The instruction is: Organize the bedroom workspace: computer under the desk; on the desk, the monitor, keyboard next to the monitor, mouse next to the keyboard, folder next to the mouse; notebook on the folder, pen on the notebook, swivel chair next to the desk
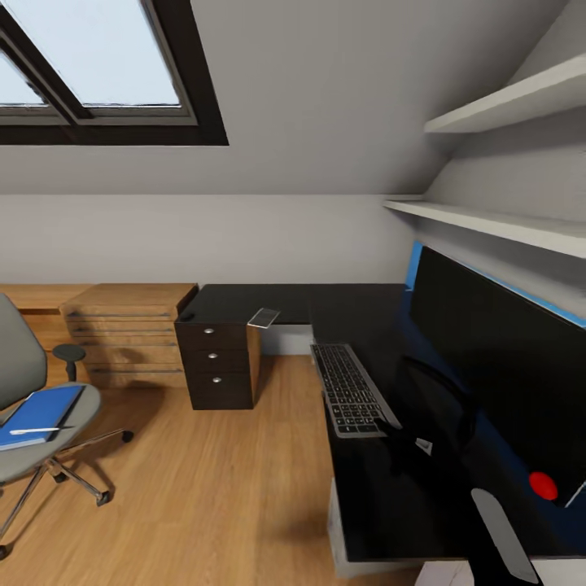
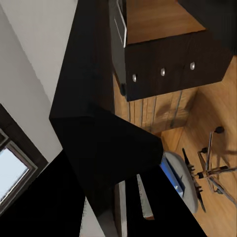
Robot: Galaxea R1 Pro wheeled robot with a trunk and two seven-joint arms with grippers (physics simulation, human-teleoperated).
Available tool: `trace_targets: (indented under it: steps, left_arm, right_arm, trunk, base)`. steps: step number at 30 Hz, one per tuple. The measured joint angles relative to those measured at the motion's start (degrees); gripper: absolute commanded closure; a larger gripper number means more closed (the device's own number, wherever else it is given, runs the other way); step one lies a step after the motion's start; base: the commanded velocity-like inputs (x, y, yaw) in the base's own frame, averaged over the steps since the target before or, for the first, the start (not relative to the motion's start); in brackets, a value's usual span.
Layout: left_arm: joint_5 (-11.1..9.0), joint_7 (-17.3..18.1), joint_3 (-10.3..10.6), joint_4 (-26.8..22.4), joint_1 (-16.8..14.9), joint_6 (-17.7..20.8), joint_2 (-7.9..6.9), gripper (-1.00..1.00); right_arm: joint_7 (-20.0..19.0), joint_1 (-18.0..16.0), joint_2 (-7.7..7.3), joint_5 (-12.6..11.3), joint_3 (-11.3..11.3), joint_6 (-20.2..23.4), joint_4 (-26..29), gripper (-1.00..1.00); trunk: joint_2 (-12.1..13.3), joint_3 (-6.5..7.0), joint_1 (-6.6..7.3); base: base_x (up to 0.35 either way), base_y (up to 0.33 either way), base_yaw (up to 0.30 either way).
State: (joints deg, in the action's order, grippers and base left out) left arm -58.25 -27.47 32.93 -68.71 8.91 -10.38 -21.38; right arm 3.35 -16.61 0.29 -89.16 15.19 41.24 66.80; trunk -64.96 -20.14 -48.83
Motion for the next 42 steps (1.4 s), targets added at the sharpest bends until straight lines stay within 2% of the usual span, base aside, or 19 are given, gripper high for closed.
trace_targets:
  steps: [13, 26, 27, 28, 30, 32, 35, 39, 42]
  left_arm:
    - [0.4, 0.0, -0.1, 0.0, 0.0, 0.0, 0.0, -1.0]
    - [0.1, -0.1, -0.1, 0.0, 0.0, 0.0, -0.01, -1.0]
    - [0.1, -0.1, -0.1, 0.0, 0.0, 0.0, 0.0, -1.0]
    - [0.0, -0.1, -0.1, 0.0, 0.0, 0.0, 0.0, -1.0]
    - [0.0, -0.1, -0.1, 0.0, 0.0, 0.0, 0.0, -1.0]
    - [0.0, -0.1, -0.1, 0.0, 0.0, 0.0, 0.0, -1.0]
    - [0.0, -0.1, -0.1, 0.0, 0.0, 0.0, 0.0, -1.0]
    - [0.0, -0.1, -0.1, 0.0, 0.0, 0.0, -0.01, -1.0]
    - [0.0, -0.1, -0.1, 0.0, 0.0, 0.0, 0.0, -1.0]
  right_arm:
    - [-0.8, 0.0, 0.3, -0.1, 0.0, -0.1, -0.5, 1.0]
    - [-0.8, 0.0, 0.27, -0.3, 0.0, -1.2, -2.6, 1.0]
    - [-0.8, 0.0, 0.26, -0.3, 0.0, -2.0, -2.6, 1.0]
    - [-0.7, 0.0, 0.3, 0.2, -0.3, -5.3, -2.6, 1.0]
    - [-0.7, 0.0, 0.33, 0.3, -0.8, -9.2, -2.7, 1.0]
    - [-0.7, 0.0, 0.35, 0.4, -2.7, -12.8, -2.7, 1.0]
    - [-0.7, 0.0, 0.34, 0.7, -4.2, -16.7, -3.1, 1.0]
    - [-0.8, 0.0, 0.36, 1.1, -6.9, -18.9, -3.4, 1.0]
    - [-0.7, 0.0, 0.35, 1.3, -7.7, -19.3, -3.5, 1.0]
  trunk:
    - [0.0, 0.0, 0.02]
    - [0.0, 0.0, 0.0]
    - [0.0, 0.0, 0.0]
    - [0.0, 0.0, 0.0]
    - [0.0, 0.0, 0.0]
    - [0.0, 0.0, 0.0]
    - [0.0, 0.0, 0.0]
    - [0.0, 0.0, 0.0]
    - [0.0, 0.0, 0.0]
  base:
    - [0.037, -0.296, 0.0]
    - [0.032, -0.033, 0.0]
    - [0.0, 0.0, 0.0]
    - [0.0, 0.0, 0.0]
    - [0.0, 0.0, 0.0]
    - [0.0, 0.0, 0.0]
    - [0.0, 0.0, 0.0]
    - [0.0, 0.0, 0.0]
    - [0.0, 0.0, 0.0]
